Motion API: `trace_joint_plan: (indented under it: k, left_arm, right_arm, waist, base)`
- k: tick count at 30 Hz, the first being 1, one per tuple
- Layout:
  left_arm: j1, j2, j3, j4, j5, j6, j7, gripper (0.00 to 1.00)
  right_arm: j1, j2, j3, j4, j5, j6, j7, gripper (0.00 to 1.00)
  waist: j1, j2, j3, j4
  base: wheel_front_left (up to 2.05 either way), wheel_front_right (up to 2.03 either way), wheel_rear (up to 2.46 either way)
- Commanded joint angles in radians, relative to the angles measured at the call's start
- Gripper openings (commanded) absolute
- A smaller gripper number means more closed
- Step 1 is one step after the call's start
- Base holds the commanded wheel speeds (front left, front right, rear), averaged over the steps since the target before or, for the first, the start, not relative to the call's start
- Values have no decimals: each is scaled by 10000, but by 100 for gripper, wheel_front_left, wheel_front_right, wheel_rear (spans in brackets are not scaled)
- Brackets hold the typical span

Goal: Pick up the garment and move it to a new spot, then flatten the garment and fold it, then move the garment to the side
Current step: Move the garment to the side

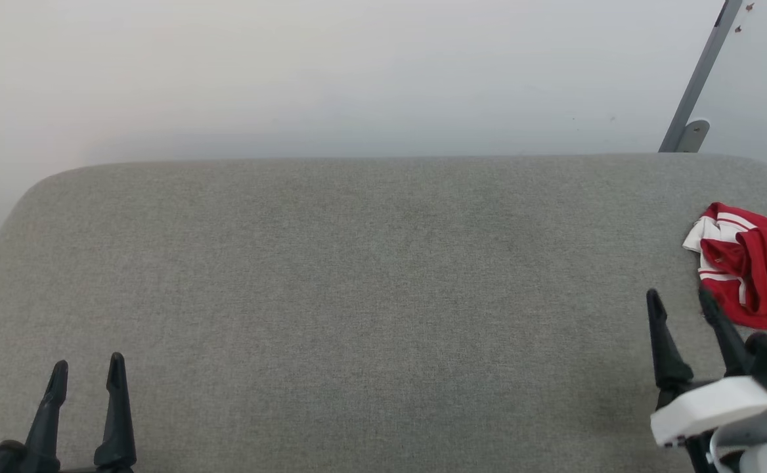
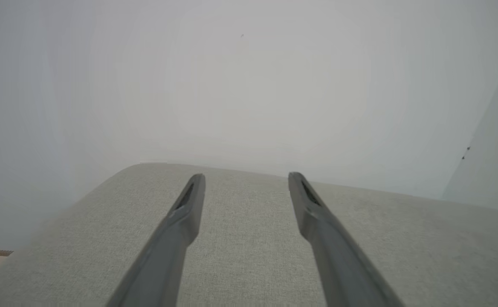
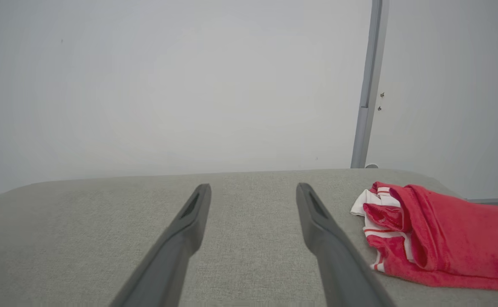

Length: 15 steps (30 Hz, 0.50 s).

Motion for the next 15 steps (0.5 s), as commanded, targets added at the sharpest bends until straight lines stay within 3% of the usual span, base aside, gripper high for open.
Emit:
trace_joint_plan:
  k: [1, 15]
  left_arm:
    - [116, -6, 55, -23, 14, -28, -47, 100]
    - [418, 150, -245, 603, 132, -28, -47, 100]
  right_arm:
    - [209, 117, -67, -141, -110, -3, 25, 100]
    - [1251, 678, -414, -581, -681, -3, -143, 100]
  waist:
    - [0, 0, -19, -7]
    - [0, 0, -94, -88]
  base:
    - [0, 0, 0]
    - [0, 0, 0]
